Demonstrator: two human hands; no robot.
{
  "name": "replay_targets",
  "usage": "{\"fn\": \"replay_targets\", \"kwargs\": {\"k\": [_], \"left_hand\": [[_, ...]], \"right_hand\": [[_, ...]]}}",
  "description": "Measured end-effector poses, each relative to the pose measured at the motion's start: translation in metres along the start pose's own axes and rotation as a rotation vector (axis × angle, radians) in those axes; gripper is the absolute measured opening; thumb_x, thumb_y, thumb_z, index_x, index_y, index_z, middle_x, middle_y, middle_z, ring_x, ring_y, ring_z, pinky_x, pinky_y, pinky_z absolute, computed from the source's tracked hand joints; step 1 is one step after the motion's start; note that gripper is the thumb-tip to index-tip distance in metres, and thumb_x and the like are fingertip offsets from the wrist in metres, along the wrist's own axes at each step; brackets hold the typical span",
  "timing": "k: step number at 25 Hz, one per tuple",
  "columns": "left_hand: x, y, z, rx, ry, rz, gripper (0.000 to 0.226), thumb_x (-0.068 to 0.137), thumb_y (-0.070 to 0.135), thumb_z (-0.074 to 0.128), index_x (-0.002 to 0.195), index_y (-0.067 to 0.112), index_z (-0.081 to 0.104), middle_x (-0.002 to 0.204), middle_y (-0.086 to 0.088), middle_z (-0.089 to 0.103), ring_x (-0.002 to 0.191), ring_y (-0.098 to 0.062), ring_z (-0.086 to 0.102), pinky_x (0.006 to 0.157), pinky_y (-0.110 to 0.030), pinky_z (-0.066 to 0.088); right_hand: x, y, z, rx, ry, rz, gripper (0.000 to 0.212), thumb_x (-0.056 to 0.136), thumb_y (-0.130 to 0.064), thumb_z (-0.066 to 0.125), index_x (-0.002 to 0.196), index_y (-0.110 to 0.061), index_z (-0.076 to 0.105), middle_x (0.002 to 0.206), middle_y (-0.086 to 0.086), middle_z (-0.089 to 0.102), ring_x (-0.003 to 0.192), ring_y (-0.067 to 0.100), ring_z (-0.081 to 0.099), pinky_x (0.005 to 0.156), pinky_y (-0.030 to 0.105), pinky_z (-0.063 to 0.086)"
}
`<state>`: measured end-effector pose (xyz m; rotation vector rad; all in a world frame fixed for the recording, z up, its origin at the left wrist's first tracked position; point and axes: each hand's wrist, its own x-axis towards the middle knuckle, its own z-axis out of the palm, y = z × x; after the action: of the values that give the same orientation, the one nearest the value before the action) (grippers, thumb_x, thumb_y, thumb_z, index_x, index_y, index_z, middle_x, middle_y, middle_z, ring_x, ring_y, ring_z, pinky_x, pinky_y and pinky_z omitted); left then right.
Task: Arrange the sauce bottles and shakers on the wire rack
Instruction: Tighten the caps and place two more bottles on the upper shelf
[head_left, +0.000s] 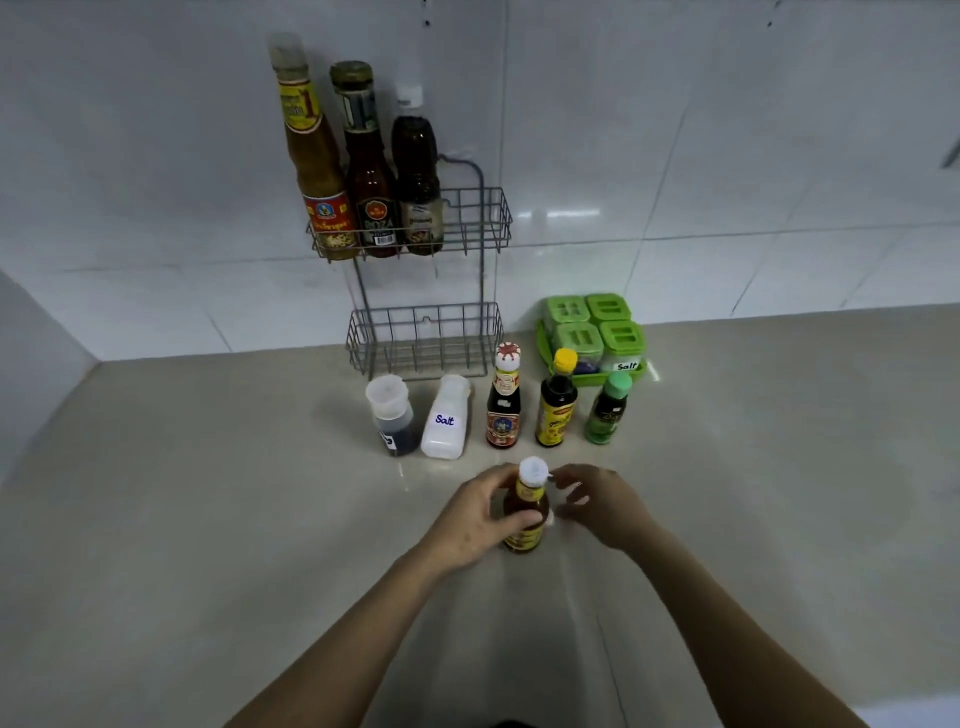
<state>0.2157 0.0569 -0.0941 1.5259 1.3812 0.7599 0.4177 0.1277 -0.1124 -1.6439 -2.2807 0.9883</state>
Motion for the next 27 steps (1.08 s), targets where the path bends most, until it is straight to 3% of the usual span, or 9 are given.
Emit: {"fn": "replay_targets", "kwargs": {"k": [2,6,12,13,15,17,19,22,27], "left_hand": [[0.000,0.002,0.003,-0.027,0.000,0.007,0.052,0.082,0.036,0.072,0.129,0.035,0.052,0.131,0.010,0.061,0.124,-0.006,0.053,0.107,-0.032,0.043],[-0.005,0.007,0.009,-0.098,0.029,0.032,0.043,0.087,0.022,0.069,0.121,0.042,0.052,0.123,0.012,0.063,0.118,-0.001,0.057,0.099,-0.018,0.044],[-0.002,0.001,0.024,-0.182,0.147,0.039,0.038,0.091,0.024,0.063,0.126,0.032,0.051,0.125,0.004,0.062,0.119,-0.005,0.056,0.100,-0.024,0.046],[-0.002,0.000,0.025,-0.206,0.158,0.026,0.035,0.092,0.026,0.061,0.126,0.027,0.052,0.124,0.002,0.063,0.118,-0.006,0.057,0.100,-0.027,0.047],[-0.001,-0.001,0.024,-0.238,0.178,-0.010,0.034,0.094,0.031,0.058,0.125,0.022,0.052,0.123,0.000,0.064,0.116,-0.009,0.058,0.100,-0.031,0.048],[0.000,-0.004,0.021,-0.253,0.193,-0.042,0.034,0.093,0.038,0.056,0.124,0.022,0.052,0.121,-0.002,0.064,0.115,-0.013,0.059,0.100,-0.035,0.048],[0.001,-0.006,0.019,-0.246,0.207,-0.044,0.028,0.094,0.039,0.053,0.118,0.024,0.056,0.110,0.000,0.067,0.104,-0.014,0.062,0.094,-0.033,0.049],[0.002,-0.001,0.015,-0.267,0.231,-0.025,0.018,0.098,0.032,0.050,0.108,0.025,0.062,0.088,0.010,0.063,0.083,-0.004,0.057,0.076,-0.021,0.045],[0.003,0.013,-0.001,-0.231,0.165,-0.001,0.019,0.097,0.033,0.052,0.101,0.018,0.064,0.081,0.003,0.058,0.078,-0.008,0.054,0.072,-0.025,0.043]], "right_hand": [[0.004,0.007,0.014,-0.094,-0.045,-0.045,0.050,0.076,-0.024,0.078,0.124,-0.024,0.063,0.118,-0.001,0.062,0.101,0.019,0.062,0.081,0.024,0.045],[0.008,0.021,0.029,-0.171,-0.028,-0.185,0.038,0.079,-0.032,0.074,0.116,-0.024,0.067,0.112,0.003,0.058,0.100,0.021,0.058,0.079,0.026,0.043],[0.011,0.038,0.037,-0.121,0.022,-0.243,0.028,0.087,-0.035,0.067,0.106,-0.015,0.066,0.103,0.003,0.058,0.089,0.019,0.058,0.072,0.024,0.040],[0.011,0.038,0.037,-0.030,0.045,-0.210,0.023,0.088,-0.034,0.067,0.101,-0.015,0.066,0.099,0.003,0.060,0.086,0.016,0.059,0.069,0.021,0.042],[0.008,0.028,0.027,0.386,0.063,-0.099,0.014,0.088,-0.025,0.069,0.095,-0.012,0.067,0.092,0.004,0.067,0.081,0.016,0.064,0.068,0.014,0.048],[0.009,0.012,0.008,0.846,0.004,-0.036,0.013,0.088,-0.011,0.068,0.100,-0.005,0.069,0.090,0.009,0.071,0.084,0.020,0.066,0.071,0.019,0.055],[0.011,-0.001,-0.012,1.055,-0.055,-0.069,0.019,0.090,-0.004,0.063,0.107,-0.001,0.068,0.093,0.011,0.074,0.085,0.019,0.069,0.075,0.024,0.057],[0.015,-0.017,-0.033,1.095,-0.136,-0.171,0.021,0.090,-0.001,0.060,0.110,0.000,0.067,0.092,0.009,0.075,0.082,0.016,0.070,0.077,0.024,0.057],[0.022,-0.029,-0.043,1.019,-0.163,-0.265,0.022,0.090,0.001,0.060,0.110,-0.002,0.068,0.098,0.011,0.073,0.087,0.015,0.070,0.078,0.025,0.058]]}}
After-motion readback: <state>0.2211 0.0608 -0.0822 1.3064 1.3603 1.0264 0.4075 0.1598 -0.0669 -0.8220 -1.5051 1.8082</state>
